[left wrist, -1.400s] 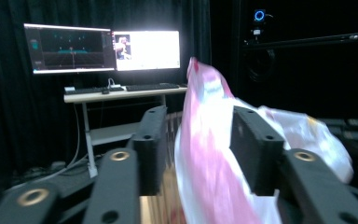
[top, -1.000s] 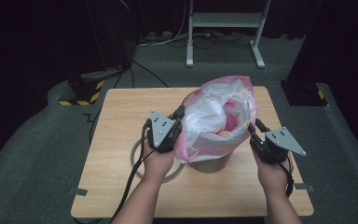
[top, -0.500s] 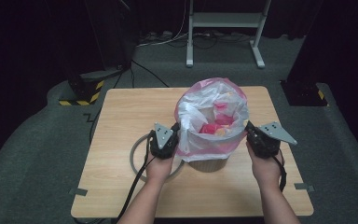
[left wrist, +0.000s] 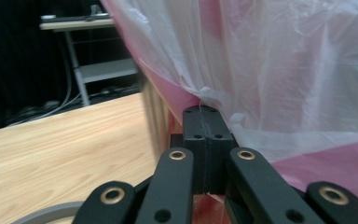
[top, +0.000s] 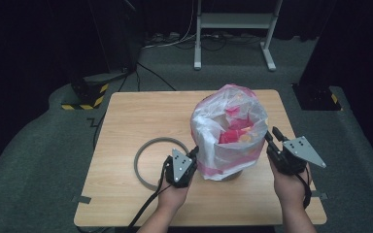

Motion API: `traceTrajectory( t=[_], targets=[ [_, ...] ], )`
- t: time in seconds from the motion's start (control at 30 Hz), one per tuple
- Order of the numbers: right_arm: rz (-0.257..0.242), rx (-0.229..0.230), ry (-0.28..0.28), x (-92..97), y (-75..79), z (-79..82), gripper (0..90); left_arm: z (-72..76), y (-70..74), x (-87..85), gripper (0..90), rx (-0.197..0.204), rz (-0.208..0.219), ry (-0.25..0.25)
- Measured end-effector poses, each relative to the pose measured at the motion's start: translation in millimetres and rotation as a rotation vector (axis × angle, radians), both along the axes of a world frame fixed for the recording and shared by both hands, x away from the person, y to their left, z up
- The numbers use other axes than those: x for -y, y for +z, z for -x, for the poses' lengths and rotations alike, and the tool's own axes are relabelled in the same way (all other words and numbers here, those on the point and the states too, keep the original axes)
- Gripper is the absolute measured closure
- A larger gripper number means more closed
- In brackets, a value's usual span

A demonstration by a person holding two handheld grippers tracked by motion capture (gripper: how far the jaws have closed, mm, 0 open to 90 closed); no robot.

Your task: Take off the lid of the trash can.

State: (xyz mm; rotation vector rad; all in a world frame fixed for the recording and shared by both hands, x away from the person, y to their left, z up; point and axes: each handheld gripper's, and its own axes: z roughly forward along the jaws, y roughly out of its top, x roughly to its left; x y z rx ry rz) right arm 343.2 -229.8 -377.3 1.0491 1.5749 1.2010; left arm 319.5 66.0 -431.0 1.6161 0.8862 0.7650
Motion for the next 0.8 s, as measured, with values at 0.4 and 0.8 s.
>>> traceTrajectory(
  t=[0.4,0.8],
  targets=[
    [-0.023,-0.041,-0.014,3.0,2.5,-30.4,77.2,2.8,34.9,-37.1,68.3,0.121,0.077,0.114],
    [-0.007,-0.054,-0.018,1.7,-0.4,-34.0,76.1,-72.5,83.0,-28.9,60.1,0.108,0.1,0.081]
  ],
)
